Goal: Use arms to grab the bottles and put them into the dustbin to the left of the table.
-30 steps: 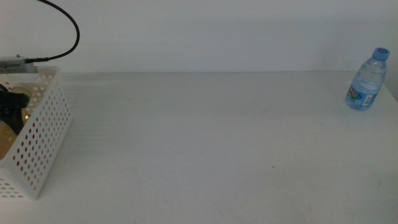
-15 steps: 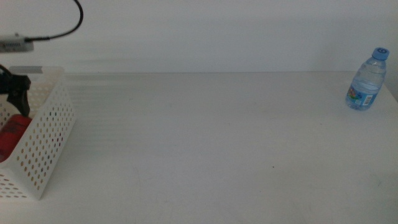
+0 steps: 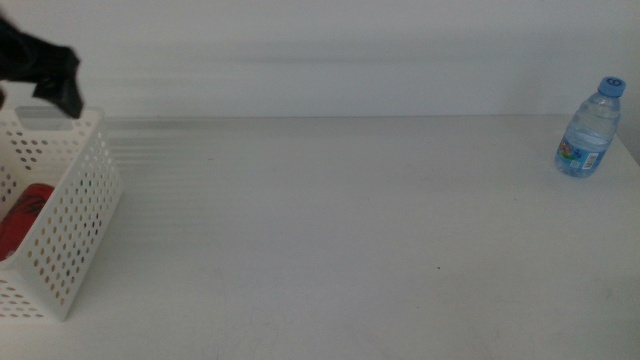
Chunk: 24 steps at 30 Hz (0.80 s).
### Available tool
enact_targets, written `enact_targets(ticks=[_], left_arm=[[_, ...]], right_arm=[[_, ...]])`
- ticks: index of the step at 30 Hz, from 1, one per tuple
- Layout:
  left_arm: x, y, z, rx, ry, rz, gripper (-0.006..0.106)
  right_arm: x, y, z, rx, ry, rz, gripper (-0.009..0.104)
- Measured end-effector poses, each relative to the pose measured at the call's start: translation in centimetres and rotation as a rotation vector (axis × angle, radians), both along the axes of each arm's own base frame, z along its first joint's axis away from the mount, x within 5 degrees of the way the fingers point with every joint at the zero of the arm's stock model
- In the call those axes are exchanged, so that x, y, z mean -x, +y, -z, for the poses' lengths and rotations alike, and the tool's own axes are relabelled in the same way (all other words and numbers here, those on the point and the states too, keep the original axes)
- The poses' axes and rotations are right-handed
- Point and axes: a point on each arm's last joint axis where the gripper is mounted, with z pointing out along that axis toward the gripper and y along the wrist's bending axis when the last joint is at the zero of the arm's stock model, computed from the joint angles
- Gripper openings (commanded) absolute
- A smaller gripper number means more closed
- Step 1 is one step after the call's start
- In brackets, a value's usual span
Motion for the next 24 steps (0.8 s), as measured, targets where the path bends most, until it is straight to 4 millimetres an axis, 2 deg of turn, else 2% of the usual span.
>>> enact_targets(ticks=[7, 11, 14, 16, 24], left_arm=[[3.6, -5.6, -3.2, 0.032, -0.119, 0.167, 0.090], [6.1, -8.6, -3.1, 0.069, -0.300, 0.281, 0.090], [8.3, -9.8, -1.8, 0.116, -0.423, 0.333, 0.090], [9.9, -10.1, 0.0, 0.150, -0.463, 0.348, 0.090], [16.2, -9.0, 6.6, 0.265, -0.529, 0.337, 0.090]], right_arm=[[0.0, 0.0, 0.0, 0.000, 0.000, 0.000, 0.077], [0.0, 0.0, 0.0, 0.000, 0.000, 0.000, 0.077], [0.0, 0.0, 0.0, 0.000, 0.000, 0.000, 0.077], [0.0, 0.0, 0.0, 0.000, 0.000, 0.000, 0.077], [0.0, 0.0, 0.0, 0.000, 0.000, 0.000, 0.077]])
